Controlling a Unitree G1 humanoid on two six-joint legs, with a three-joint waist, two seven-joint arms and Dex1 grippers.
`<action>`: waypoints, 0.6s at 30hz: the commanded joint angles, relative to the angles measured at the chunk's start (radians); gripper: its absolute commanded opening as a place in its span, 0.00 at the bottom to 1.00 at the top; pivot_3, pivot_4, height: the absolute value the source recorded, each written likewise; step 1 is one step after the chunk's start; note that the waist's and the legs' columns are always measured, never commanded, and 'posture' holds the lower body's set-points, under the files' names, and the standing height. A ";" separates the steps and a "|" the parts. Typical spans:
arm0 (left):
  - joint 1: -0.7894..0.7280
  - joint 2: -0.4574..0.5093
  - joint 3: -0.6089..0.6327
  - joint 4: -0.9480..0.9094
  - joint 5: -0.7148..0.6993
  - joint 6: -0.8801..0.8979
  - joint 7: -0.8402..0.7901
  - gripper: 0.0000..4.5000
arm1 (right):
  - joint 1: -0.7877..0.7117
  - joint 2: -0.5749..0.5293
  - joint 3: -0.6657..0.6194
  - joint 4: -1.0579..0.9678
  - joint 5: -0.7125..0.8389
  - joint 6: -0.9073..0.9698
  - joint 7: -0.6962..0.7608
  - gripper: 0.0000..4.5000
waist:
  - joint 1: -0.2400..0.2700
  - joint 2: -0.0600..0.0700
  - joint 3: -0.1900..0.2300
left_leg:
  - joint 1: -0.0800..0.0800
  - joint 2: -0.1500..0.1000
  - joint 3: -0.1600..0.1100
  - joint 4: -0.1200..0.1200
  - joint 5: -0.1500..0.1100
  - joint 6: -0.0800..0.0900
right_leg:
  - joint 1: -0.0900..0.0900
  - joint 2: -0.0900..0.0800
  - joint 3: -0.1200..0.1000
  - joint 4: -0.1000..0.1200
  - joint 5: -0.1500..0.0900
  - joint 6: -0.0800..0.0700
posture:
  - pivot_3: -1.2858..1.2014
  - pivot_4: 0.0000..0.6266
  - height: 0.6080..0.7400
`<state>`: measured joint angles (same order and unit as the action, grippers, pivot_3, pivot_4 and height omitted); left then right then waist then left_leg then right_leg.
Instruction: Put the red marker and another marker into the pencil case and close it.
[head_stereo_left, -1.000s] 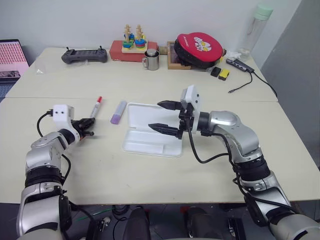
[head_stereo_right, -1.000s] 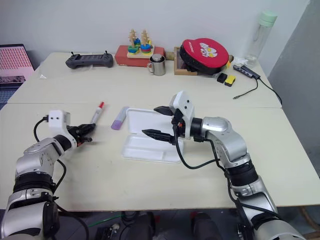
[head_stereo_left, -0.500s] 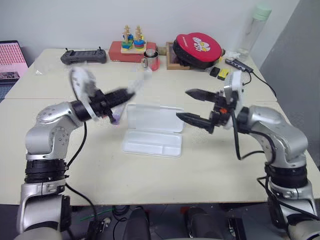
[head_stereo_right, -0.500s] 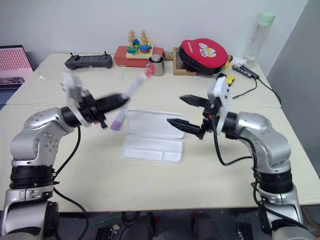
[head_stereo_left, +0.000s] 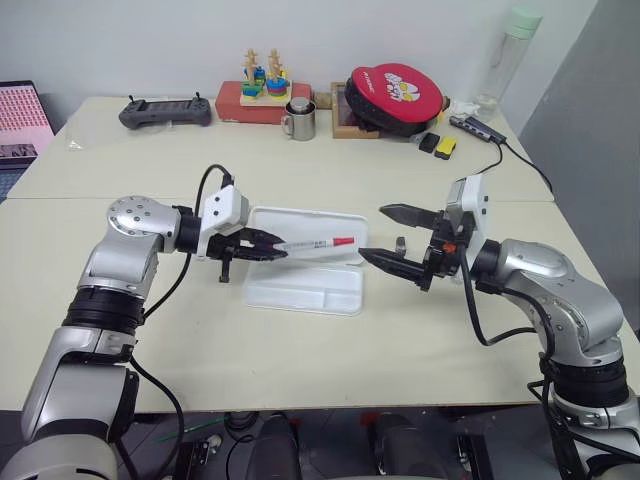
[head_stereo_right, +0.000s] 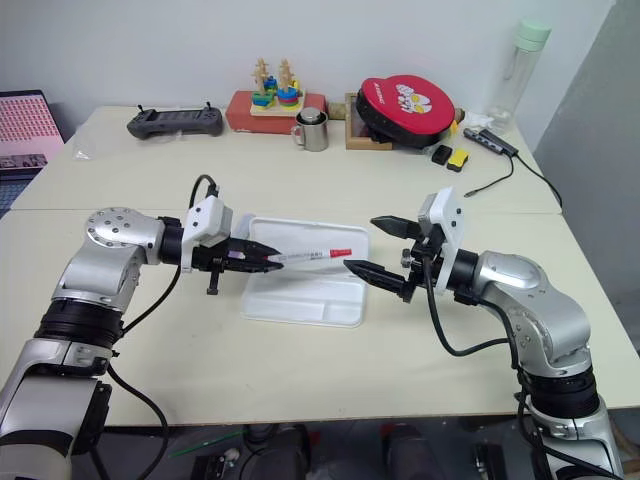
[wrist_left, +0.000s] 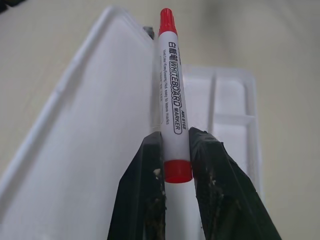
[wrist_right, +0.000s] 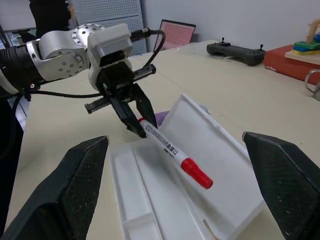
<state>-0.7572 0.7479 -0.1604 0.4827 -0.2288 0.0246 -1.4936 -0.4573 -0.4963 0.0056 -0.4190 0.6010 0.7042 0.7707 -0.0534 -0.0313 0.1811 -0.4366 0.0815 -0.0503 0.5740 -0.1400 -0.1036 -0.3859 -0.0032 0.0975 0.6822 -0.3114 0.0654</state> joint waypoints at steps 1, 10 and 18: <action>-0.024 0.024 -0.050 0.050 0.088 -0.080 -0.045 0.10 | 0.004 -0.004 0.004 -0.049 -0.002 -0.025 -0.014 1.00 | 0.000 0.000 0.000 | 0.000 0.000 0.000 0.000 0.000 0.000 | 0.000 0.000 0.000 0.000 0.000 0.000 | 0.52 0.24 1.00; -0.033 0.006 -0.047 0.091 0.136 -0.109 -0.025 0.31 | 0.007 -0.008 0.015 -0.045 -0.006 -0.033 -0.023 1.00 | 0.000 0.000 0.000 | 0.000 0.000 0.000 0.000 0.000 0.000 | 0.000 0.000 0.000 0.000 0.000 0.000 | 0.52 0.24 1.00; 0.009 0.006 0.003 -0.028 0.066 -0.005 -0.015 0.71 | -0.003 -0.007 0.024 -0.030 -0.007 -0.043 -0.015 1.00 | 0.000 0.000 0.000 | 0.000 0.000 0.000 0.000 0.000 0.000 | 0.000 0.000 0.000 0.001 0.000 0.000 | 0.52 0.24 1.00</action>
<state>-0.7527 0.7427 -0.1917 0.5146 -0.1220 -0.0081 -1.5135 -0.4479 -0.4973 0.0347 -0.4277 0.5890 0.6827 0.7494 -0.0537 -0.0313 0.1812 -0.4366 0.0817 -0.0507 0.5742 -0.1399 -0.1036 -0.3859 -0.0030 0.0974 0.6828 -0.3115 0.0656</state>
